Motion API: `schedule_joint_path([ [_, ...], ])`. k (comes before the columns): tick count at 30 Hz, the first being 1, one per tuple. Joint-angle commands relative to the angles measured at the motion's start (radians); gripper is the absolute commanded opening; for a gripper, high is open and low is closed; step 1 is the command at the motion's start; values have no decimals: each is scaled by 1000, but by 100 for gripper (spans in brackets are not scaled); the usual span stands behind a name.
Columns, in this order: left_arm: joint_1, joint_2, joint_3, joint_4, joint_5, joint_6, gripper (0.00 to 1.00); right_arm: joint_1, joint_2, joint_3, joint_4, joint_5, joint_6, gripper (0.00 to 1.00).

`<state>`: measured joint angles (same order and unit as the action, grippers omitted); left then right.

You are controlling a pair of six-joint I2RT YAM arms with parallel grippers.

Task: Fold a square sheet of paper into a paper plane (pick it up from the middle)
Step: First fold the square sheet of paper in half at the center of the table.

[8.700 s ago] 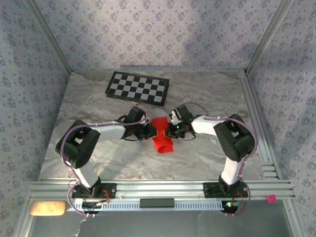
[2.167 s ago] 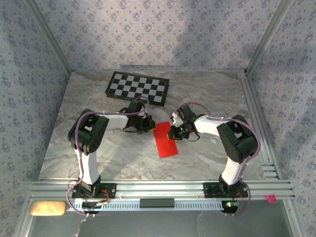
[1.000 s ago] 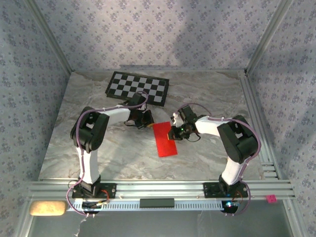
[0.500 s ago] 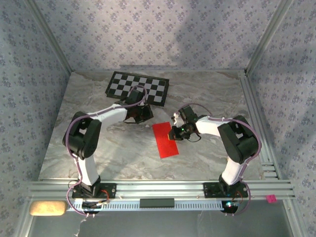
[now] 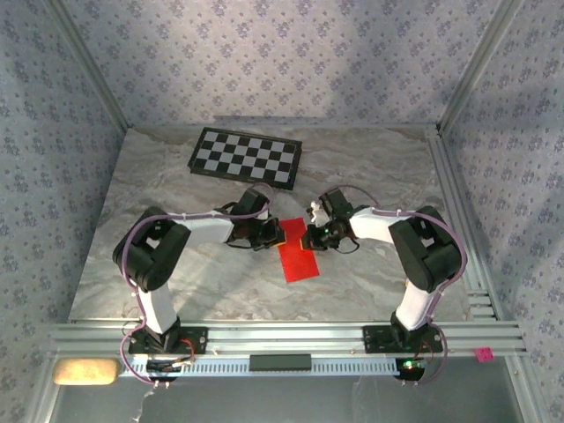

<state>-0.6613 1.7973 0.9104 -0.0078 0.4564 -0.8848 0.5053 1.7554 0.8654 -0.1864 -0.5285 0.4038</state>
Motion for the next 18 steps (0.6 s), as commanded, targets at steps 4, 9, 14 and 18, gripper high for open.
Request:
schedule_joint_path([
  [4, 2, 39, -56, 56, -31, 13, 10, -13, 49, -63, -145, 128, 13, 0],
  [9, 4, 25, -73, 23, -89, 83, 11, -14, 47, -65, -146, 137, 18, 0],
  [14, 2, -29, -45, 7, -68, 89, 13, -15, 37, -69, -140, 142, 31, 0],
  [18, -31, -109, -35, 11, -76, 19, 14, -14, 22, -71, -139, 151, 41, 0],
])
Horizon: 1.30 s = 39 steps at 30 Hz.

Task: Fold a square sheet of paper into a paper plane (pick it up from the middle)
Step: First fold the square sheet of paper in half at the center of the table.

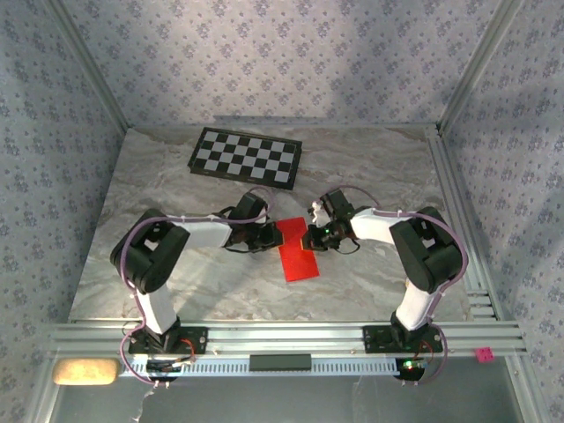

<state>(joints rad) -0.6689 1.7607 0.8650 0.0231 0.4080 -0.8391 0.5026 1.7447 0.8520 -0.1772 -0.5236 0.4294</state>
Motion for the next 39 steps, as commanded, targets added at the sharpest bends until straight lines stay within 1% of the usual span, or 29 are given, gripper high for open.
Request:
schedule_joint_path([
  [1, -34, -84, 11, -17, -29, -39, 14, -12, 30, -59, -147, 146, 17, 0],
  [4, -63, -85, 4, 15, -14, -66, 14, -12, 26, -61, -148, 152, 19, 0],
  [8, -80, -37, -45, 104, 16, -116, 13, -11, 27, -65, -143, 151, 20, 0],
  [11, -85, -20, -91, 144, 5, -137, 13, -10, 28, -69, -141, 153, 22, 0],
  [15, -86, -7, -141, 141, -9, -124, 13, -11, 31, -73, -136, 155, 23, 0],
  [17, -90, -9, -156, 109, -29, -100, 13, -12, 33, -73, -135, 155, 25, 0],
  [18, -93, -14, -156, 74, -54, -84, 13, -11, 33, -74, -134, 155, 25, 0],
  [21, -95, -49, -173, 75, -63, -71, 14, -11, 33, -77, -131, 155, 28, 0],
  [26, -116, -125, -105, -9, -67, -46, 15, -13, 30, -71, -135, 158, 28, 0],
  [30, -166, -131, -54, -36, -57, -69, 14, -12, 28, -69, -138, 162, 32, 0],
  [33, -199, -131, -63, 12, -38, -102, 15, -14, 27, -74, -140, 168, 32, 0],
  [37, -222, -108, -87, 65, -24, -133, 15, -14, 20, -76, -138, 168, 35, 0],
  [39, -233, -82, -99, 94, 8, -135, 15, -14, 15, -79, -139, 170, 37, 0],
])
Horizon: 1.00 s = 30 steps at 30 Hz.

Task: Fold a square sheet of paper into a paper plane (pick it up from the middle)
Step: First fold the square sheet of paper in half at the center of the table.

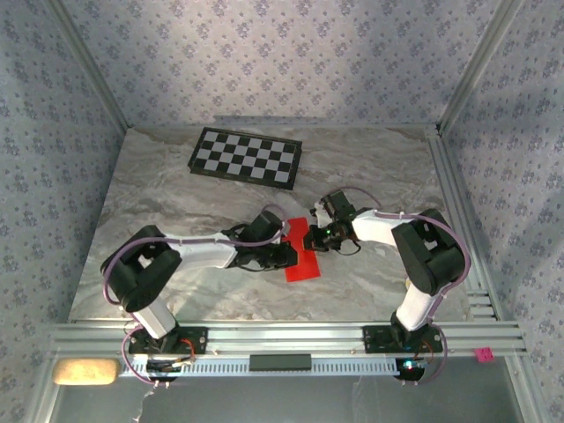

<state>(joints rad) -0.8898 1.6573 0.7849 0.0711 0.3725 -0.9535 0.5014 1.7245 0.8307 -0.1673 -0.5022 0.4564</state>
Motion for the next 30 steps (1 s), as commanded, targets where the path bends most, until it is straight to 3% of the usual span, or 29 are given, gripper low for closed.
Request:
schedule_joint_path([
  [1, -17, 39, -22, 50, 65, -20, 15, -13, 35, -56, -151, 153, 10, 0],
  [9, -81, 76, -106, 17, 47, -1, 14, -15, 12, -70, -150, 174, 16, 0],
  [17, -93, -5, -185, 8, 34, -4, 16, -17, 6, -69, -149, 175, 22, 0],
  [21, -133, -45, -182, -61, 44, 56, 17, -18, 3, -68, -149, 165, 28, 0],
  [26, -137, -185, -213, -76, -9, 47, 17, -21, -27, -57, -102, 70, 55, 0],
  [30, -86, -277, -201, -50, -45, 74, 21, -22, -108, -32, -38, -39, 81, 2],
])
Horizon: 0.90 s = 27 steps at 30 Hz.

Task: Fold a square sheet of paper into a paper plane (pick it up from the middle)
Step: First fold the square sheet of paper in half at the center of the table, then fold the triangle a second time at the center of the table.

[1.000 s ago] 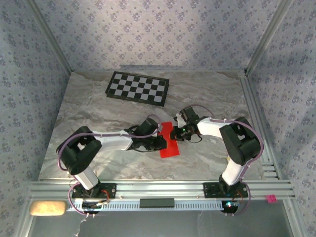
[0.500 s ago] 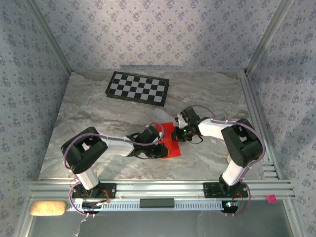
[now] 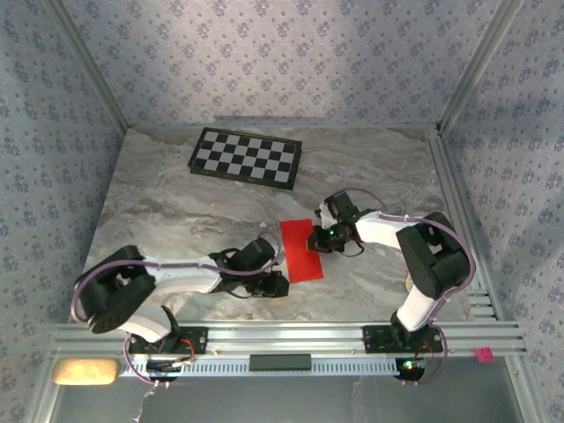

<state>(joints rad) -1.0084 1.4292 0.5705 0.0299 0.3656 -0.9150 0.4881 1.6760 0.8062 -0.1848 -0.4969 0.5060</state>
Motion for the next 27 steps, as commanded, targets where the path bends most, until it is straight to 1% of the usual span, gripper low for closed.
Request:
schedule_joint_path([
  [1, 66, -52, 19, -2, -30, 40, 21, -13, -103, -5, -7, -47, 42, 5],
  [3, 140, -40, 34, 23, 4, 45, 21, -26, -199, -2, -28, 8, 50, 12],
  [4, 174, -26, 53, 29, 19, 50, 21, -40, -248, -2, -62, 43, 51, 17],
  [5, 199, -8, 76, 22, 28, 55, 21, -55, -287, -7, -95, 90, 51, 20],
  [7, 244, 46, 145, 15, 53, 71, 21, -103, -372, -32, -160, 159, 60, 20],
  [10, 273, 150, 274, -20, 54, 88, 21, -181, -478, -100, -185, 138, 94, 22],
  [13, 283, 270, 410, -73, 54, 99, 19, -210, -540, -154, -194, 76, 114, 22],
  [16, 289, 381, 497, -103, 40, 92, 18, -197, -564, -204, -173, 19, 173, 23],
  [19, 303, 456, 552, -121, 32, 89, 18, -164, -562, -240, -161, 9, 237, 25],
  [27, 333, 513, 592, -149, 6, 118, 18, -65, -510, -281, -133, 21, 291, 26],
])
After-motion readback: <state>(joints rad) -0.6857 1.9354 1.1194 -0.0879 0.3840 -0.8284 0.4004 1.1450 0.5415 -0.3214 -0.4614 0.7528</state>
